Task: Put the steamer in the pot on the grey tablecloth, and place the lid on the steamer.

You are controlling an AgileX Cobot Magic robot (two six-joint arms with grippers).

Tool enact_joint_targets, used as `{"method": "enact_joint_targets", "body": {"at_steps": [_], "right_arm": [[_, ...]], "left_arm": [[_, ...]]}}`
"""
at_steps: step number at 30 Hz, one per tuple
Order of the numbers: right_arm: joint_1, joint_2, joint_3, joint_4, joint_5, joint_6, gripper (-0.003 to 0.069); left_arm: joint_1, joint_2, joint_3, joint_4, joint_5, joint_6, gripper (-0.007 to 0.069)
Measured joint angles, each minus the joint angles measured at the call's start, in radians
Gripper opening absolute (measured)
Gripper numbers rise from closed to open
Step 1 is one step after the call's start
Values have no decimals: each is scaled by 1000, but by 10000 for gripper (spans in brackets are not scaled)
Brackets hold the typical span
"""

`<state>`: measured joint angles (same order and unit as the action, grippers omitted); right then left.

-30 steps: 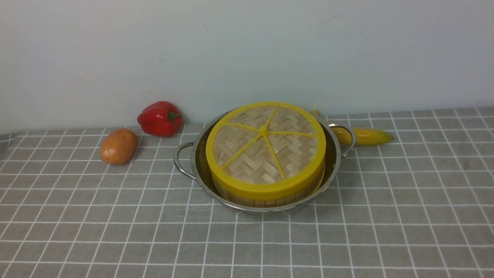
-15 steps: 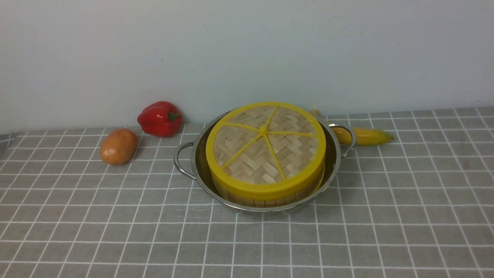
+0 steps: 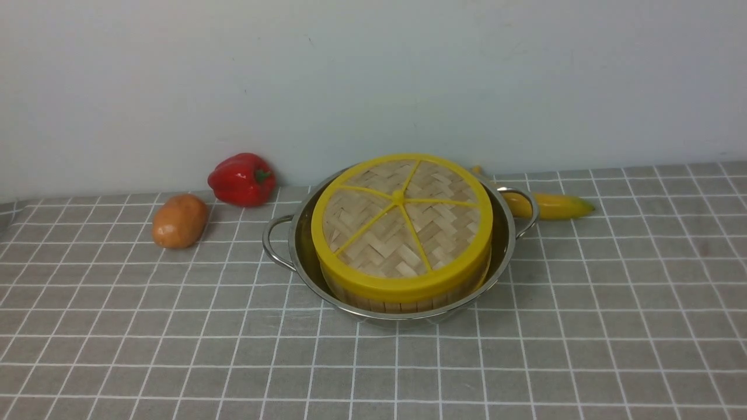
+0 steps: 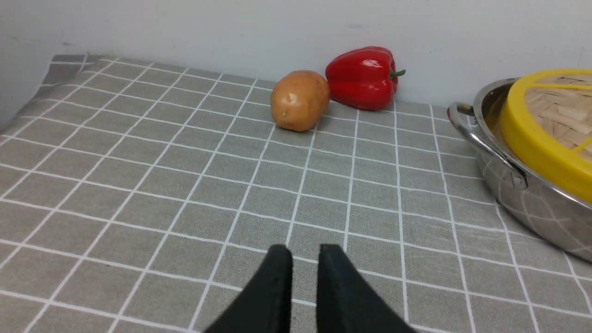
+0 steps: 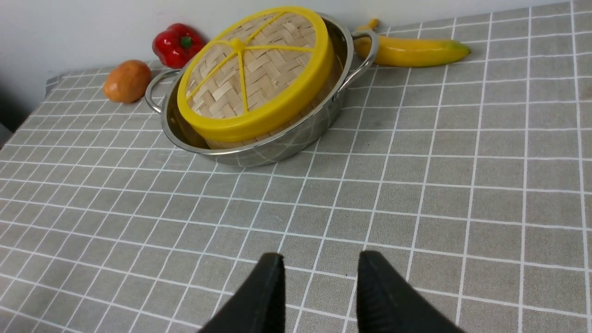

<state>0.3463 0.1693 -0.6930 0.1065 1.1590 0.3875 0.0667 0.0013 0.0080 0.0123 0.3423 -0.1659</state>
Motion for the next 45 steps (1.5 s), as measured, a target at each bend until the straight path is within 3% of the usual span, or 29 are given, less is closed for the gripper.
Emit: {"method": "enact_joint_targets", "body": {"at_steps": [11,13,21,25,32,45], "right_arm": [[-3,0,0,-6,0,-7,240],[-39,-2,2,-33,-18,-35,240],[-362,-112,242,-183,-499,-146,240],[-415,-165,425,-187,-648,-153,240],[-369,-166,652,-187,-887,-157,240],[-338,-166,700,-168,-898,-157,240]], "left_arm": [[0,0,0,-3,0,8,96],[0,0,0,-3,0,8,96],[0,0,0,-3,-1,9,118],[0,0,0,-3,-2,9,128],[0,-2,0,-3,-3,9,139],[0,-2,0,-3,-3,10,159]]}}
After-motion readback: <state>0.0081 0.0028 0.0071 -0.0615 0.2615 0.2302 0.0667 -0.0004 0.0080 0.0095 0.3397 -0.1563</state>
